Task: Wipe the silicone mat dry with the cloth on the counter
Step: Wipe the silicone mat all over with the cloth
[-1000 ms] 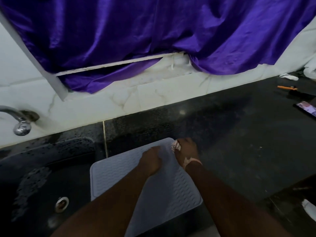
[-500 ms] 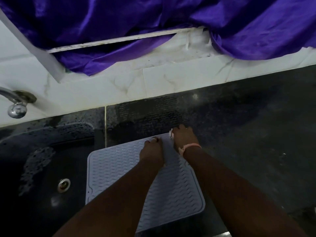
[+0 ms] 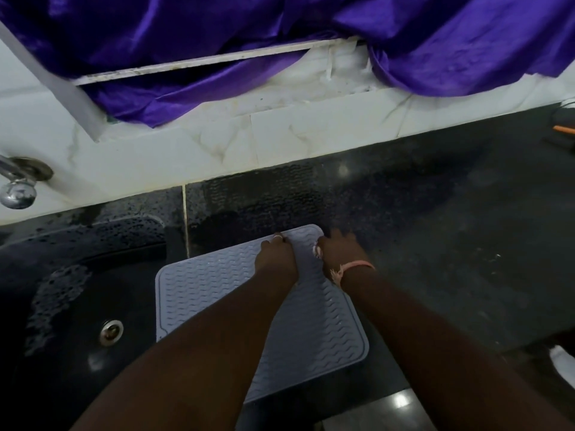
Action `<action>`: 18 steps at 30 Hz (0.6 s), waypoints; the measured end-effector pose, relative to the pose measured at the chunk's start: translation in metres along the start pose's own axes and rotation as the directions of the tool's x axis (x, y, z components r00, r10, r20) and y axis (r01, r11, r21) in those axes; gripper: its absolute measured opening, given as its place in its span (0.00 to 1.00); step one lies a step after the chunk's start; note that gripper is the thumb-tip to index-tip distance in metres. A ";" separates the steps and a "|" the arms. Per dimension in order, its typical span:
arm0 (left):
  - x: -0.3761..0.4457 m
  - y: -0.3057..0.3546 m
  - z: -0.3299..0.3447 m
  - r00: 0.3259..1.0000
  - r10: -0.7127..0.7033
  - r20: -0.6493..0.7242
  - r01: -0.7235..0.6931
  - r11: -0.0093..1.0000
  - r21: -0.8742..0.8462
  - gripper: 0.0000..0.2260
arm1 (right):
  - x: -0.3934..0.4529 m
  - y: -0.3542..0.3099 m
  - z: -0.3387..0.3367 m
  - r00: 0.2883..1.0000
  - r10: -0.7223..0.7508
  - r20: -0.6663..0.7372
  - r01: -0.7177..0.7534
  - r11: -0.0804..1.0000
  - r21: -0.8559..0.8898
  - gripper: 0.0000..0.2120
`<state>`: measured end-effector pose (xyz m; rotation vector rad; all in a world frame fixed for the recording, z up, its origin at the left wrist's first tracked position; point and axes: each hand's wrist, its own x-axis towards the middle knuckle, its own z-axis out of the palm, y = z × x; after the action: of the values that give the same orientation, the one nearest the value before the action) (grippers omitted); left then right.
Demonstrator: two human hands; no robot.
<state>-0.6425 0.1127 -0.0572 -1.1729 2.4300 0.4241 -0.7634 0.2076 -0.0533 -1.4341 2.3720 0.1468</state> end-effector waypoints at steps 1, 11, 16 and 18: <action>-0.001 0.001 -0.001 1.000 0.008 0.004 -0.008 1.000 -0.001 0.42 | -0.007 -0.001 0.001 1.000 0.004 -0.015 -0.004 1.000 0.017 0.17; 0.017 0.008 -0.011 0.994 0.044 0.095 -0.054 0.993 0.105 0.41 | -0.072 -0.007 0.027 0.992 0.100 -0.081 -0.090 0.990 0.110 0.15; 0.015 0.006 -0.013 0.993 0.053 0.108 -0.068 0.987 0.143 0.41 | -0.097 0.004 0.036 0.989 0.145 -0.035 -0.133 0.963 0.235 0.17; 0.013 0.006 -0.015 0.991 0.052 0.125 -0.069 0.988 0.139 0.45 | -0.108 0.006 0.042 0.987 0.160 -0.027 -0.149 0.958 0.245 0.16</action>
<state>-0.6584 0.1010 -0.0496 -0.9866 2.3534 0.3230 -0.7125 0.3124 -0.0544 -1.1517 2.4401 -0.1354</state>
